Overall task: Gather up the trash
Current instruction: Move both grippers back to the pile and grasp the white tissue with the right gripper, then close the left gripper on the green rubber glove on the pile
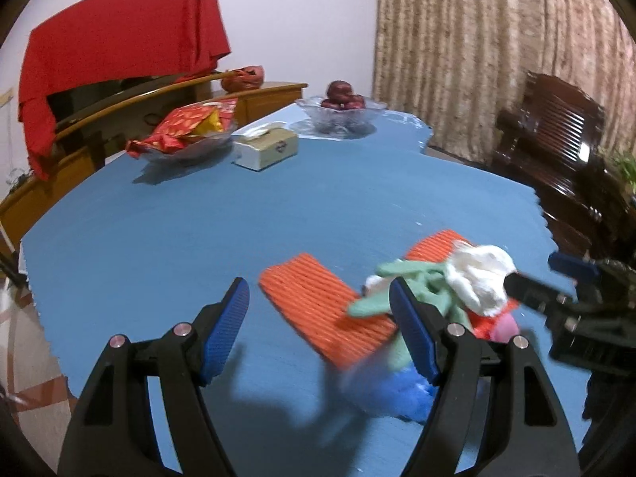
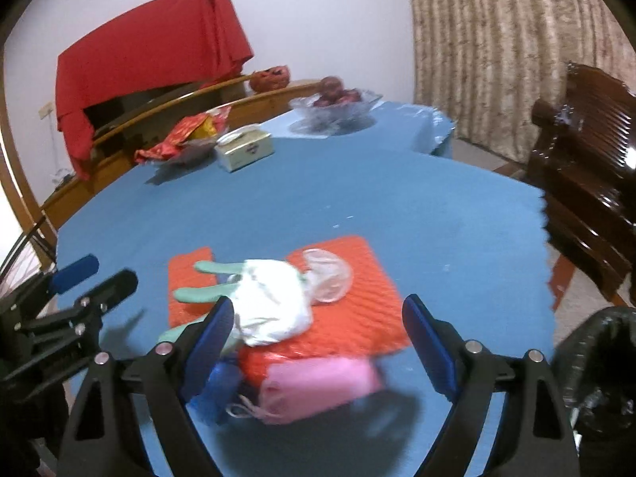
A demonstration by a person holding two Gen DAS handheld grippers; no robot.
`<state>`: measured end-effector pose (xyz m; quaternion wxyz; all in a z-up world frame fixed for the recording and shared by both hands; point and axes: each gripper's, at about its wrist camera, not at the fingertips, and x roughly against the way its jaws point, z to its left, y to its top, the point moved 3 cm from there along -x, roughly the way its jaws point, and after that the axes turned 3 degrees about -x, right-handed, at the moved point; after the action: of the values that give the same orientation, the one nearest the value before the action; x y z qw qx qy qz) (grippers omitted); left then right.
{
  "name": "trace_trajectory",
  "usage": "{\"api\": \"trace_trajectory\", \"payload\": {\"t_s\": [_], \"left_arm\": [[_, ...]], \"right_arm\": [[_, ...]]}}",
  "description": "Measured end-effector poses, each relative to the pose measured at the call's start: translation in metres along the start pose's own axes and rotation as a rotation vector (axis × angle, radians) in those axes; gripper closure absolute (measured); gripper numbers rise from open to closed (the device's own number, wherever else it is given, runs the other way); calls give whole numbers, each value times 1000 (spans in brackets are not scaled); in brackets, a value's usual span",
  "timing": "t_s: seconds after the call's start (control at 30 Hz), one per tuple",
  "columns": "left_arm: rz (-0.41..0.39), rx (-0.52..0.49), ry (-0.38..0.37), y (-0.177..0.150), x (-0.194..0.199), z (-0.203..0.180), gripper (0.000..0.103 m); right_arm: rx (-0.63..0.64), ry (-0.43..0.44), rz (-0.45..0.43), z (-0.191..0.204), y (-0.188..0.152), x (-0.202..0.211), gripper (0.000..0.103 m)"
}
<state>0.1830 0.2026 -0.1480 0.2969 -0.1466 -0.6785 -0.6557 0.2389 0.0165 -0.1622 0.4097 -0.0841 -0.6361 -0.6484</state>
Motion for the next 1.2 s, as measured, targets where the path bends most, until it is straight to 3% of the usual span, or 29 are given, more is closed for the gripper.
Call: {"api": "trace_trajectory", "payload": {"t_s": [0.27,0.43,0.47,0.57,0.8,1.03,1.2], "left_arm": [[-5,22,14,4,-3,15,32],[-4,21,10,3,-4,14,32],[-1,23,8,3,-4,14,32],[3,24,2,2,-4,11,32],[7,-4,-45,2,-8,-12,32],[22,-57,-128,3,-19,-53,32],[48,-97,-159,0,-33,-79,38]], "right_arm": [[27,-14,35,17,-4,-21,20],[35,-14,79,17,-10,-30,40],[36,-4,86,16,-11,-30,50],[27,36,93,15,-13,-26,57],[-52,62,37,-10,-6,8,58],[-74,-38,22,-50,-4,29,58],[-104,-68,28,-70,-6,29,58]]}}
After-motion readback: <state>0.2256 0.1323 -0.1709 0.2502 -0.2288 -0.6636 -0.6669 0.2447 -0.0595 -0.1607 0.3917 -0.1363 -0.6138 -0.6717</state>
